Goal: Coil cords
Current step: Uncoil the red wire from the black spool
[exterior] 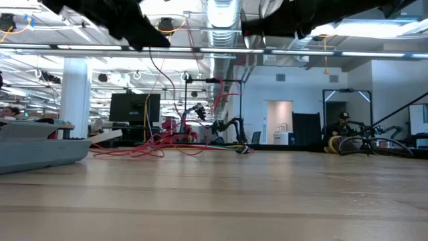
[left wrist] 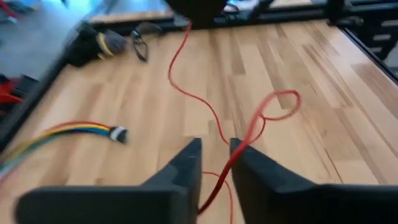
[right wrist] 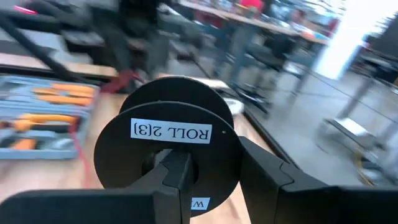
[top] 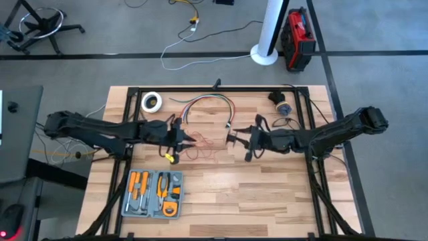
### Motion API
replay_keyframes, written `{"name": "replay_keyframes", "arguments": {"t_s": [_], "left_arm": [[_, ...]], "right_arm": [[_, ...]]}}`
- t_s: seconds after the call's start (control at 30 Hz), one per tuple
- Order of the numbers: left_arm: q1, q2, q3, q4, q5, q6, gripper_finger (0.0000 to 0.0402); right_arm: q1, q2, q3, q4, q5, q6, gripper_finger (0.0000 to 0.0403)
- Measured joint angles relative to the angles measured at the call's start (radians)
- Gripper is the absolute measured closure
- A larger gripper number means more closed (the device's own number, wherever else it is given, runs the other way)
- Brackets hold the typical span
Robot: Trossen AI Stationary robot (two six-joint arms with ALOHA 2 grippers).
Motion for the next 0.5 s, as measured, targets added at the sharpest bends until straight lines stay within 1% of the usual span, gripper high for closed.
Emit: {"name": "replay_keyframes", "arguments": {"t_s": [0.13,0.2,0.27,0.37,0.5], "left_arm": [[0.052,0.094,-0.004,0.077,0.096,0.021,0.0277],[0.069,0.151,-0.004,0.139,0.132,0.042,0.0252],[0.080,0.215,-0.004,0.210,0.160,0.071,0.0234],[0.104,0.311,-0.003,0.299,0.168,0.102,0.0225],[0.147,0.433,-0.003,0.390,0.165,0.083,0.0224]], "right_arm": [[0.006,0.000,0.000,0.037,-0.090,-0.020,0.0295],[0.002,0.000,0.000,0.050,-0.117,-0.020,0.0295],[0.000,0.000,0.000,0.051,-0.118,-0.023,0.0295],[-0.008,0.000,0.000,0.055,-0.088,-0.032,0.0295],[-0.008,0.000,0.000,0.066,-0.037,-0.043,0.0295]]}}
